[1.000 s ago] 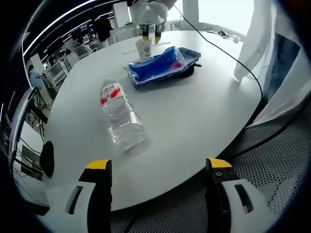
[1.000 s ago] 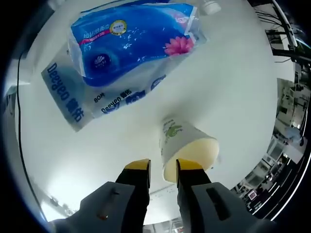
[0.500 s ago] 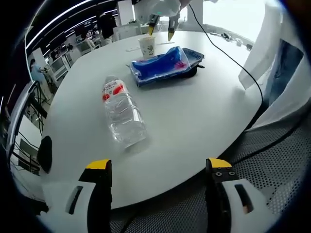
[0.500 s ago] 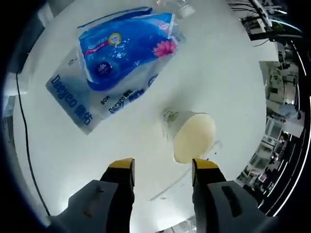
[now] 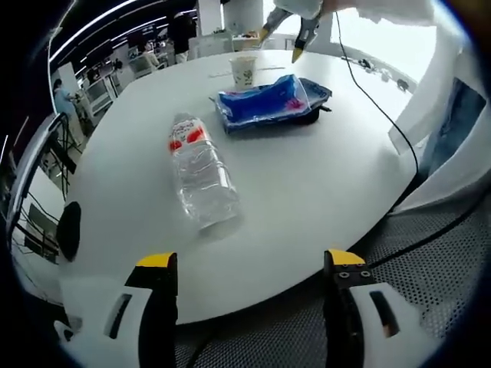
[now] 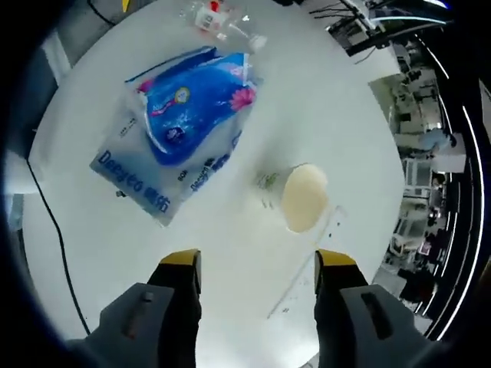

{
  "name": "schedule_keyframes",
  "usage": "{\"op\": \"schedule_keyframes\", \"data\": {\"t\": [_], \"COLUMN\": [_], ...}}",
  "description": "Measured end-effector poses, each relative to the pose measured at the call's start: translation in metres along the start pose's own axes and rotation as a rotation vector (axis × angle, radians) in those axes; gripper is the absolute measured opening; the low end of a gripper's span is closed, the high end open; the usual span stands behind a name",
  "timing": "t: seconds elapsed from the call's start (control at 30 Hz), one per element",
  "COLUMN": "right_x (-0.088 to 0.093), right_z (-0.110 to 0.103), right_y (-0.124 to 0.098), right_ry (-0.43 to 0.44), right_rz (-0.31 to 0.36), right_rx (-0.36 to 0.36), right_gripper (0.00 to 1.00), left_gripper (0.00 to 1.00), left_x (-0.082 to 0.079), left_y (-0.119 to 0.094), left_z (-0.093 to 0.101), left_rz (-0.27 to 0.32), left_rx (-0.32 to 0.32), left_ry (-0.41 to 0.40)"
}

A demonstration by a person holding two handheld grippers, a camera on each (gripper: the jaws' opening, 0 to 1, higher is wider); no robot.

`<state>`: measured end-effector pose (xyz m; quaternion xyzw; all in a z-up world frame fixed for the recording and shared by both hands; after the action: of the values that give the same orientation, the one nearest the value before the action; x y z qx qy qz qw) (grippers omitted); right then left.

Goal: Arrange the tabletop items into an orderly group along one side of the table until the central work area is clear of visible clutter.

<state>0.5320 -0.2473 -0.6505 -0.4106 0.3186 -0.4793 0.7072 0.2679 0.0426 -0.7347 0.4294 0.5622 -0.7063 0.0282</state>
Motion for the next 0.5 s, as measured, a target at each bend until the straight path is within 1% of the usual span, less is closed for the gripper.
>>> {"op": "schedule_keyframes", "data": {"t": [0.1, 0.2, 0.3, 0.4, 0.5], "right_x": [0.0, 0.003, 0.005, 0.005, 0.004], "right_z": [0.0, -0.003, -0.007, -0.012, -0.015], "right_y": [-0.009, -0.018, -0.024, -0.031, -0.041], "right_ry": [0.029, 0.083, 0.111, 0.129, 0.185], "right_rz": [0.024, 0.038, 0.033, 0.052, 0.083], "right_rx": [0.026, 0.054, 0.075, 0.097, 0.128], "right_gripper": [0.61, 0.63, 0.64, 0.66, 0.67], "left_gripper": [0.79, 0.79, 0.79, 0.79, 0.79], "left_x": [-0.002, -0.002, -0.002, -0.003, -0.003], "left_y": [-0.001, -0.001, -0.002, -0.003, -0.003], "left_z": [-0.002, -0.002, -0.002, -0.002, -0.001], "left_rz": [0.008, 0.012, 0.01, 0.009, 0.003], "left_rx": [-0.005, -0.006, -0.009, -0.013, -0.009], "left_ry": [-0.02, -0.028, -0.031, -0.044, -0.049]}}
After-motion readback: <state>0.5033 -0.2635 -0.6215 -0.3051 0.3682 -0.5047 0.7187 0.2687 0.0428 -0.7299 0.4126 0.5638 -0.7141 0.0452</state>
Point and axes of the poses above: the point that each gripper's makers call its tool centre point, and the gripper's own axes: y roughly forward along the fingers, z roughly to its right, x roughly out of its underside, the point moved 2 cm from there along -y, roughly backward along the fingers, and after that the axes turned 2 degrees about z, right-handed, at the moved point
